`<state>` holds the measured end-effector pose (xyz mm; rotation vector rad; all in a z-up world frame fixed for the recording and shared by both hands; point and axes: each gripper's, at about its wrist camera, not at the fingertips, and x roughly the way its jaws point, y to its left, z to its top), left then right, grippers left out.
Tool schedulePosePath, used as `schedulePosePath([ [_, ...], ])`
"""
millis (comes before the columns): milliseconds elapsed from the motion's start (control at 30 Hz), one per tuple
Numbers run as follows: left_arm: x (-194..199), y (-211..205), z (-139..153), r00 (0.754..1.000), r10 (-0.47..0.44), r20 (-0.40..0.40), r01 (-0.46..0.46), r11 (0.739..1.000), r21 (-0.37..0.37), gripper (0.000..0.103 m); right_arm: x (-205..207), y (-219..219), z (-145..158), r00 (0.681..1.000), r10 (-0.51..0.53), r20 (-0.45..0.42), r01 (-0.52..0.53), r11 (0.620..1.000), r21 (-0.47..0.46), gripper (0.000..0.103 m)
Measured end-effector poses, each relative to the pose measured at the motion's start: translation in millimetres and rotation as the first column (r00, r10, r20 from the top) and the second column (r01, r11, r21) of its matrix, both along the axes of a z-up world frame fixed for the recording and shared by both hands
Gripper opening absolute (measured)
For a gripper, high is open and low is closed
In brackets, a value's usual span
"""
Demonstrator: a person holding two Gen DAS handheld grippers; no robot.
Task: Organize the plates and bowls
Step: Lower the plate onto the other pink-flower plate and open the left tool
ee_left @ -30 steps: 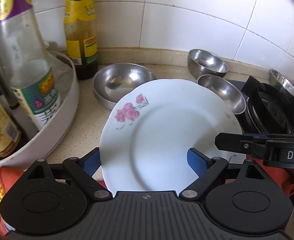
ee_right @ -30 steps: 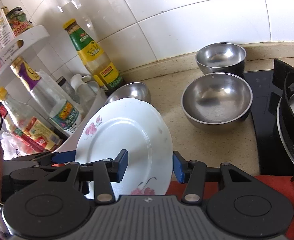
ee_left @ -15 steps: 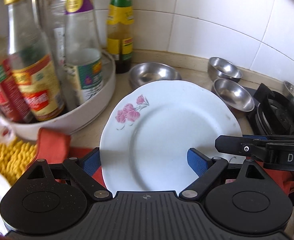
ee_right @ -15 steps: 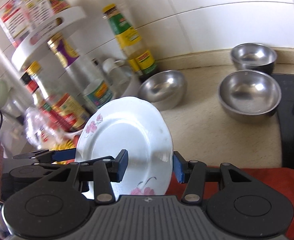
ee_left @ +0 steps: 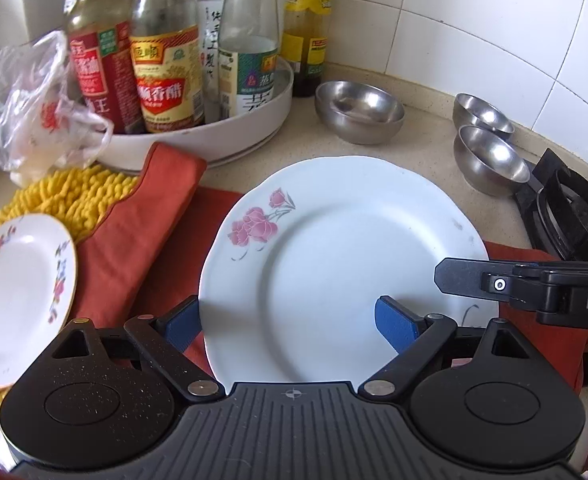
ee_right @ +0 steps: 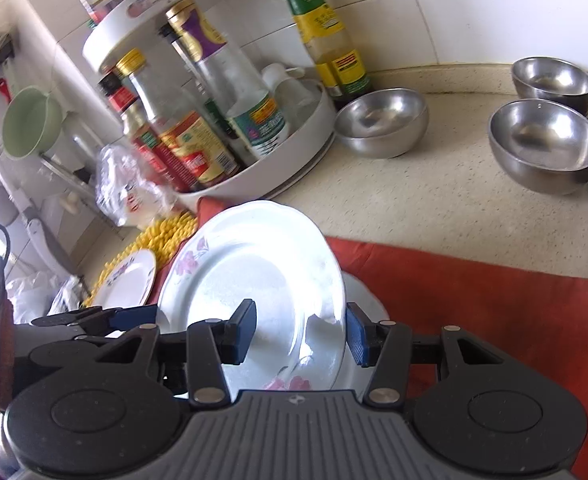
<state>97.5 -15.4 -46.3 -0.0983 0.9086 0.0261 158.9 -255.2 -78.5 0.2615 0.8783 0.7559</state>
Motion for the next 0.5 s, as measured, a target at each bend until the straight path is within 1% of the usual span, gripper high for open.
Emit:
schedulePosePath([
  [133, -10.4, 1.4, -5.3, 1.000, 0.004, -0.001, -0.004, 1.000, -0.007, 0.094, -6.0, 0.7, -1.2, 1.000, 0.011, 0.005, -0.011, 1.000, -0.026, 0.047],
  [367, -11.1, 1.6, -23.9, 0.999, -0.031, -0.043, 0.029, 0.999, -0.032, 0.094, -8.9, 2.9, -11.5, 0.999, -0.030, -0.026, 0.028, 0.997, -0.072, 0.047],
  [500, -10.1, 6.8, -28.1, 0.997, -0.052, -0.057, 0.049, 0.998, -0.046, 0.094, -13.2, 7.1, -13.0, 0.998, -0.049, -0.038, 0.046, 0.995, -0.093, 0.047],
])
